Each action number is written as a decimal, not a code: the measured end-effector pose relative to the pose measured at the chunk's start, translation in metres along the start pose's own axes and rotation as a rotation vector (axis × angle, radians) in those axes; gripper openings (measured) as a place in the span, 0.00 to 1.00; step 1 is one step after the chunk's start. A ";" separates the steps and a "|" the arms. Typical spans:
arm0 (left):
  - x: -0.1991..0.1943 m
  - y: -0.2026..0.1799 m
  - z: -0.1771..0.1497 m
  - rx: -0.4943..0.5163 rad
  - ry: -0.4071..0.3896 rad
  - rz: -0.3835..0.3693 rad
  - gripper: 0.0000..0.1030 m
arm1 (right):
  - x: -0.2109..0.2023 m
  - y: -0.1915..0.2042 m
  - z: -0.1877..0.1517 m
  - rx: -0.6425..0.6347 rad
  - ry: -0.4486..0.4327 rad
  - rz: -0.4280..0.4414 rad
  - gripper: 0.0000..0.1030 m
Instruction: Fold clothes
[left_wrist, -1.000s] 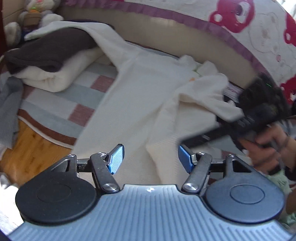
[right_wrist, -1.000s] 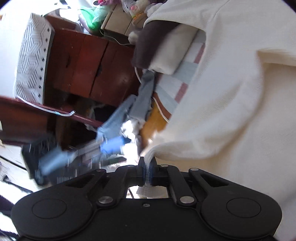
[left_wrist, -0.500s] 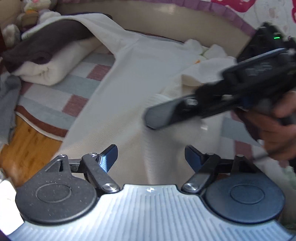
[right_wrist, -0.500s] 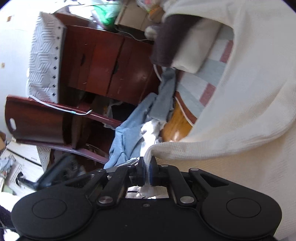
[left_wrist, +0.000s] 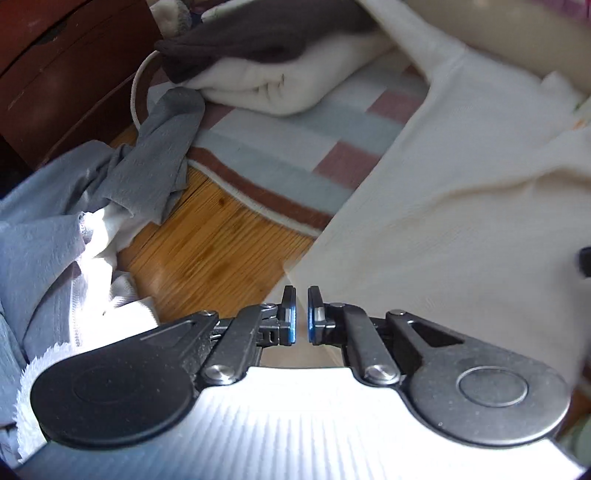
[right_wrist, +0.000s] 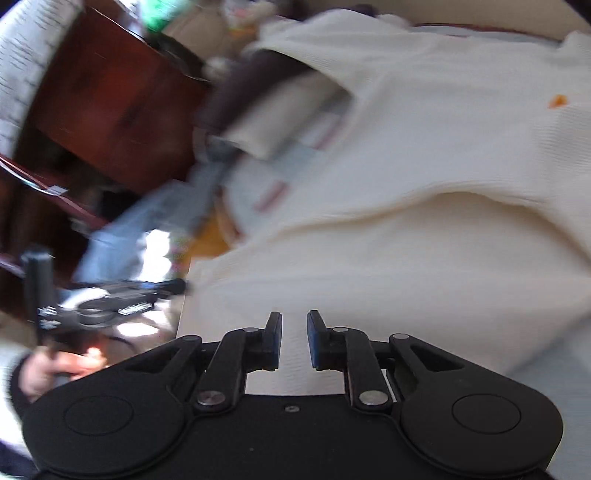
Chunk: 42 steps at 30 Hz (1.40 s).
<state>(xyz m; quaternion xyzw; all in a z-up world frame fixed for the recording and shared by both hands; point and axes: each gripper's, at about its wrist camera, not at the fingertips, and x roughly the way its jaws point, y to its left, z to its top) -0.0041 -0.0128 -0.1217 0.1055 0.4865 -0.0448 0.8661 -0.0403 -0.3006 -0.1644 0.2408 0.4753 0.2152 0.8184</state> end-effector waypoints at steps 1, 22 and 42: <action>0.004 -0.001 -0.001 0.004 0.004 0.016 0.04 | 0.001 -0.002 -0.001 -0.003 0.005 -0.035 0.19; -0.022 -0.174 0.056 0.633 -0.376 -0.404 0.82 | -0.168 -0.134 -0.129 0.609 -0.491 -0.458 0.55; 0.045 -0.215 0.094 0.495 -0.179 -0.594 0.66 | -0.123 -0.128 -0.113 0.778 -0.668 -0.410 0.60</action>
